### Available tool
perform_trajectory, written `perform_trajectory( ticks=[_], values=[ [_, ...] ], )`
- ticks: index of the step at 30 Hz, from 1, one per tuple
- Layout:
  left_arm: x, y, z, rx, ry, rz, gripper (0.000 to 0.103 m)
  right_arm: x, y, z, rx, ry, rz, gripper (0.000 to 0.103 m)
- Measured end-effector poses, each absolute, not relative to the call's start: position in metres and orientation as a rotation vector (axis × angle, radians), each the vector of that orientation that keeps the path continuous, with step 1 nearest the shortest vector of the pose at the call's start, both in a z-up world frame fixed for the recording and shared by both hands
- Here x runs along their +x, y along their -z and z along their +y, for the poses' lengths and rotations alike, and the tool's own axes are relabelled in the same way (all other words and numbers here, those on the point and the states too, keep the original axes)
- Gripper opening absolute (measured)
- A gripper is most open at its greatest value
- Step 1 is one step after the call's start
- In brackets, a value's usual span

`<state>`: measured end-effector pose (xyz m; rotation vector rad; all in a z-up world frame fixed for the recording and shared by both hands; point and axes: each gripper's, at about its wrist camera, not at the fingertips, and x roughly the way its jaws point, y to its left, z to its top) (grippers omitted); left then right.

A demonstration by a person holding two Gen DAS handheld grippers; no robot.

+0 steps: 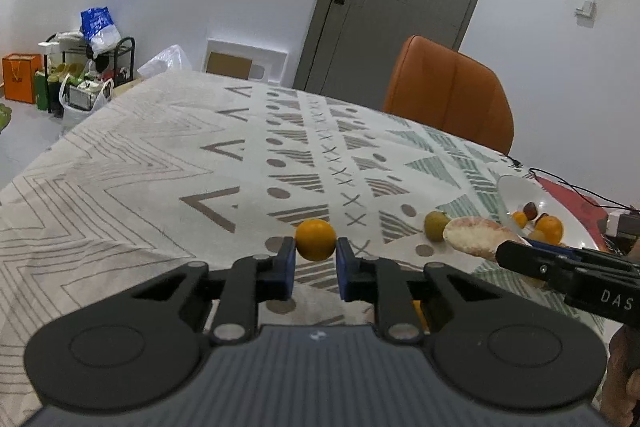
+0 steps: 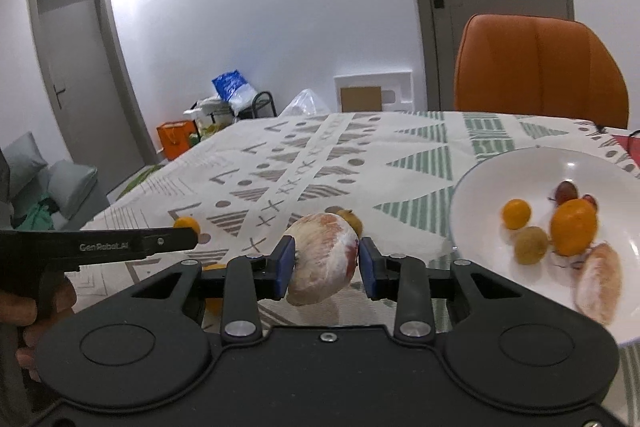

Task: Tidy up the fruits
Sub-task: 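Carry the mandarin into the plate with the left tool while the right tool places the pomelo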

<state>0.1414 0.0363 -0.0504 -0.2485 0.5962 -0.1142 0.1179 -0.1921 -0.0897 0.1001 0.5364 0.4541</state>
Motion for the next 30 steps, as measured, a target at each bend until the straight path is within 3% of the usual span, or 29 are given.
perform_trajectory(
  ticks=[30],
  values=[
    [0.139,0.018,-0.061,-0.169,0.261,0.538,0.019,0.090,0.082,-0.304,0.229,-0.262,0.433,0.033]
  ],
)
